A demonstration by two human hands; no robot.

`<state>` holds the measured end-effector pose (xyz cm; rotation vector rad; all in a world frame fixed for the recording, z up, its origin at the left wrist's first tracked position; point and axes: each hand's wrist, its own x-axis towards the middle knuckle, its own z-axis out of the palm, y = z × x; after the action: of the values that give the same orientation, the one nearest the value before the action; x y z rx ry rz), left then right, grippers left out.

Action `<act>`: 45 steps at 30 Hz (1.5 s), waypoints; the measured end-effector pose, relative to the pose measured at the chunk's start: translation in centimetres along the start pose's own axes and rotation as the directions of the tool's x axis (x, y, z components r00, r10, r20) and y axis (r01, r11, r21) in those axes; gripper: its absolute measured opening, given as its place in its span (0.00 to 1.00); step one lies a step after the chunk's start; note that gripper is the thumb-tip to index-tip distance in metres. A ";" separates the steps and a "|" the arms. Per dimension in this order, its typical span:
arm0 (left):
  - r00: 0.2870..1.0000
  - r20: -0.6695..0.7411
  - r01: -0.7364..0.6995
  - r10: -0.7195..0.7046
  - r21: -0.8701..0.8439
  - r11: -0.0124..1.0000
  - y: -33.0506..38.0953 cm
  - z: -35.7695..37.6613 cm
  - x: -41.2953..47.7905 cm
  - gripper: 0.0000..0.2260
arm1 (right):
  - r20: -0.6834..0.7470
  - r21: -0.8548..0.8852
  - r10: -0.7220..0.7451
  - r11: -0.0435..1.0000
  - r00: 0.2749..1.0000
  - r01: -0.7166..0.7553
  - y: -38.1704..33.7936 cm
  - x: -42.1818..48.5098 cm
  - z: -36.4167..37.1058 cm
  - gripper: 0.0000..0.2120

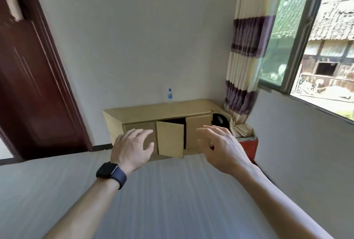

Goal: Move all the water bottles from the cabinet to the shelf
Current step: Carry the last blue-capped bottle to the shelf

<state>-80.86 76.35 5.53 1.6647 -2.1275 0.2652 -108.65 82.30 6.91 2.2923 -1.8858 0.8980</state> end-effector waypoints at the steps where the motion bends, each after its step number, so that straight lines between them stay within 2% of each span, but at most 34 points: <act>1: 1.000 0.003 0.006 -0.006 -0.007 1.000 -0.6 1.0 1.8 0.20 | 0.010 0.003 0.000 1.000 1.000 0.000 0.8 1.8 0.9 0.19; 11: 0.994 0.079 -0.074 0.076 -0.024 0.997 -5.5 14.4 26.4 0.18 | 0.024 -0.049 0.050 0.998 0.998 -0.048 8.6 24.5 11.2 0.17; 20: 0.977 0.190 -0.099 0.097 0.000 0.995 -10.0 23.0 46.6 0.19 | 0.013 -0.090 0.115 0.989 0.993 -0.113 16.1 43.3 18.4 0.19; 25: 0.973 0.220 -0.068 0.066 0.004 0.998 -12.2 28.9 55.4 0.20 | 0.057 -0.107 0.091 0.991 0.994 -0.085 21.1 53.5 23.9 0.19; 29: 0.981 0.191 -0.028 0.025 0.011 1.000 -14.4 33.6 62.8 0.19 | 0.096 -0.093 0.052 0.995 0.994 -0.043 25.2 61.7 29.0 0.19; 34: 0.966 0.251 0.057 -0.063 0.033 0.998 -17.4 39.3 71.5 0.20 | 0.163 -0.012 0.045 0.999 0.986 -0.044 30.0 70.4 35.2 0.17; 38: 0.929 0.353 0.090 -0.107 0.064 0.994 -19.4 45.6 76.7 0.21 | 0.251 0.005 0.049 0.999 0.967 -0.053 33.6 75.2 41.2 0.16; 45: 0.816 0.570 0.121 -0.097 -0.003 0.993 -22.1 59.7 85.2 0.23 | 0.413 -0.018 0.188 0.980 0.891 -0.199 40.1 82.2 53.0 0.19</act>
<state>-88.51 -28.14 -12.66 2.0195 -2.4028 -0.3621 -116.09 -21.23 -12.90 2.4989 -2.3111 0.4695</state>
